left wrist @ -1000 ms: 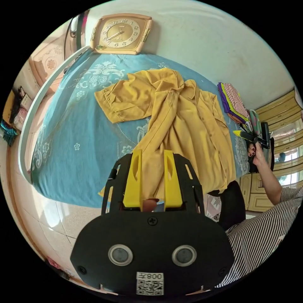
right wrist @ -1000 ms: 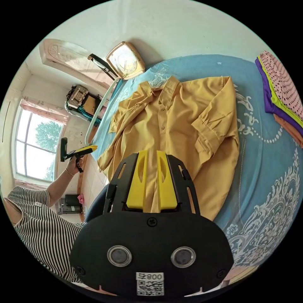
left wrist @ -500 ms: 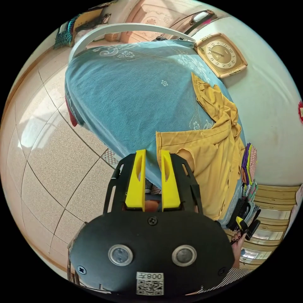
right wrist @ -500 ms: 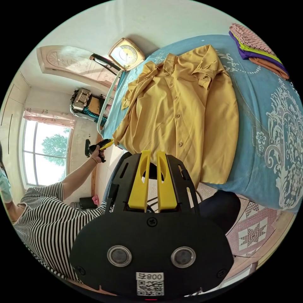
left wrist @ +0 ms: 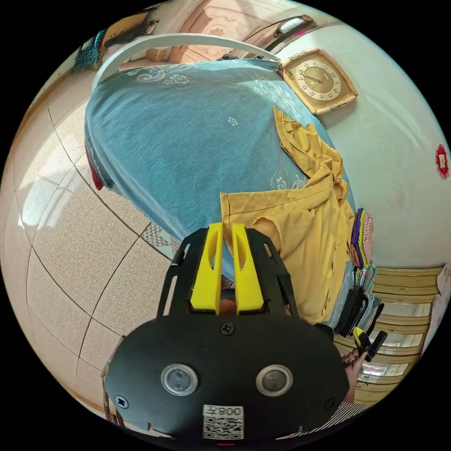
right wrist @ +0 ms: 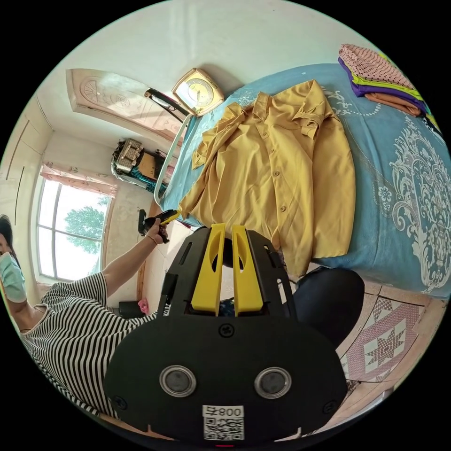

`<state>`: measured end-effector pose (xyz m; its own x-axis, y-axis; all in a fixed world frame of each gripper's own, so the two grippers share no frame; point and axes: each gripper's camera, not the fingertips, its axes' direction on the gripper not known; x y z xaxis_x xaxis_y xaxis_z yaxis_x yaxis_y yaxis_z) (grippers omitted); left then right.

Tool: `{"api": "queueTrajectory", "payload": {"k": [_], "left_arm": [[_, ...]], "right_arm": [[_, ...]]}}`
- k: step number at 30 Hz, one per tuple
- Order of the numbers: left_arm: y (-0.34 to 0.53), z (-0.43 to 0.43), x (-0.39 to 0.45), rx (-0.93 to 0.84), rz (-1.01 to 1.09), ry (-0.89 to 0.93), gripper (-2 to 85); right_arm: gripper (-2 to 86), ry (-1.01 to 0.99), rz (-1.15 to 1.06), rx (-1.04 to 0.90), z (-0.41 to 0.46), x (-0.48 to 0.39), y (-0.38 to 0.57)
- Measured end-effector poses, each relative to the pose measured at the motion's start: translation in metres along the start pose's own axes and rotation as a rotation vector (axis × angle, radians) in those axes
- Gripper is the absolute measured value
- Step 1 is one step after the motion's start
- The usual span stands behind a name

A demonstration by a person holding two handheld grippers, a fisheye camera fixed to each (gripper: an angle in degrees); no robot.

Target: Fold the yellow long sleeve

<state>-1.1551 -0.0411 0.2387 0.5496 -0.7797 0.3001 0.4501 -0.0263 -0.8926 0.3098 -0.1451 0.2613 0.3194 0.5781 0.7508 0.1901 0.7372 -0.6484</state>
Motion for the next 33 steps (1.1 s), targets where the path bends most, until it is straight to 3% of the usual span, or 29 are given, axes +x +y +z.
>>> {"api": "queueTrajectory", "payload": {"k": [7,12,15,19,23,26,31,33], "left_arm": [[0.019,-0.011,-0.004,0.08,0.059,0.137,1.0],[0.043,-0.039,0.052,0.172,0.338,0.335,0.6],[0.074,-0.042,0.108,0.119,0.596,0.436,0.6],[0.13,-0.008,0.169,-0.075,0.912,0.387,0.7],[0.183,0.062,0.196,-0.281,1.091,0.126,1.1],[0.198,0.093,0.196,-0.398,1.062,0.045,2.1],[0.199,0.081,0.186,-0.356,0.974,0.13,6.7],[0.191,0.066,0.175,-0.259,0.907,0.094,7.8]], "right_arm": [[5.5,0.15,0.038,-0.043,0.035,0.011,-0.004],[7.3,0.266,0.026,-0.125,0.075,0.02,-0.016],[8.3,0.304,-0.015,-0.146,0.094,0.015,-0.022],[8.7,0.397,-0.094,-0.162,0.116,0.004,-0.031],[8.8,0.445,-0.117,-0.208,0.14,0.007,-0.042],[8.4,0.469,-0.118,-0.244,0.155,0.011,-0.047],[6.0,0.516,-0.116,-0.29,0.171,0.018,-0.053],[4.4,0.524,-0.109,-0.301,0.174,0.022,-0.054]]}}
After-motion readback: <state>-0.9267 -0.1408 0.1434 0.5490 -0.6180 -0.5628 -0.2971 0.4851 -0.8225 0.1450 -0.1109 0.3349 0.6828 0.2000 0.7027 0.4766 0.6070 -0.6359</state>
